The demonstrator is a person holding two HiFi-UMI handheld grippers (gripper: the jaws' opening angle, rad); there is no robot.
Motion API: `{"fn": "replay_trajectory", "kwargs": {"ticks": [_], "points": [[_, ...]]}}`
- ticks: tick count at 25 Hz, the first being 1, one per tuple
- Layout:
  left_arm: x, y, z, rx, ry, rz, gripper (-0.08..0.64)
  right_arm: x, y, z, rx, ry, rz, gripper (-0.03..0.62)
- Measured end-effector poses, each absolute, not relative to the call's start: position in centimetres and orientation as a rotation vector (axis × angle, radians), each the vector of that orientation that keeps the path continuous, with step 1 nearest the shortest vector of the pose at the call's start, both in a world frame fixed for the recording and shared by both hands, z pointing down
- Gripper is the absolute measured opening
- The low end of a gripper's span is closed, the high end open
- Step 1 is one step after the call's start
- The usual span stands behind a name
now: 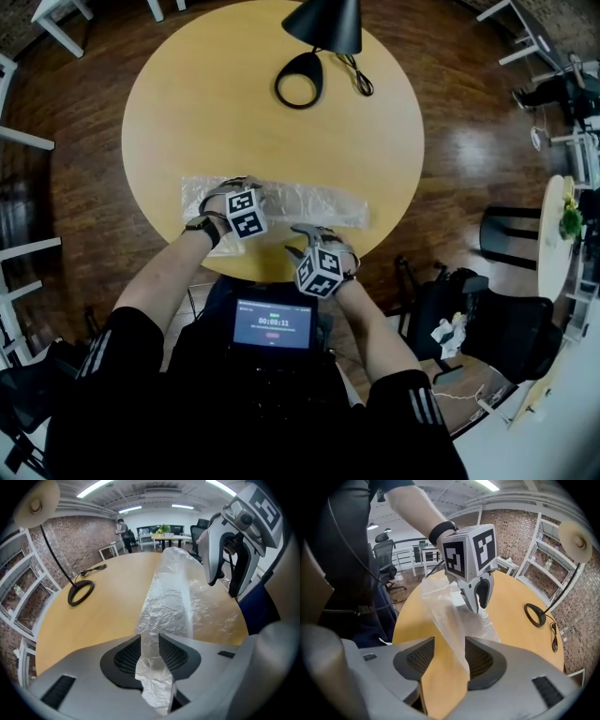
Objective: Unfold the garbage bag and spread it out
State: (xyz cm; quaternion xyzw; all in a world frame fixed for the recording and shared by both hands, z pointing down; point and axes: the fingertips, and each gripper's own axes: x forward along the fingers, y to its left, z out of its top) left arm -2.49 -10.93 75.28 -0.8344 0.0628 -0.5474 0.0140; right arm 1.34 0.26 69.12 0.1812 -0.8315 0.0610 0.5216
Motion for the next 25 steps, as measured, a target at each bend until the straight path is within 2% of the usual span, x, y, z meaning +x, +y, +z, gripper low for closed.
{"fn": "replay_trajectory", "kwargs": {"ticks": [7,11,15,25], "points": [[-3.1,-11.0,76.9,-2.536,0.177,-1.778,0.129,2.8,-0.5,71.1,0.448,-1.918,0.132,0.215],[-2.9,-10.9,76.8,-2.528,0.183,-1.784,0.129,2.7,-0.3,70.9,0.432,-1.928,0.129,0.080],[-2.9,-11.6,76.9,-2.504,0.210,-1.796,0.129,1.7,0.5,70.3,0.403,-1.967,0.141,0.012],[-3.3,-12.7,76.7,-2.453,0.262,-1.819,0.130,-1.6,4.3,70.4,0.296,-2.051,0.124,0.009]]}}
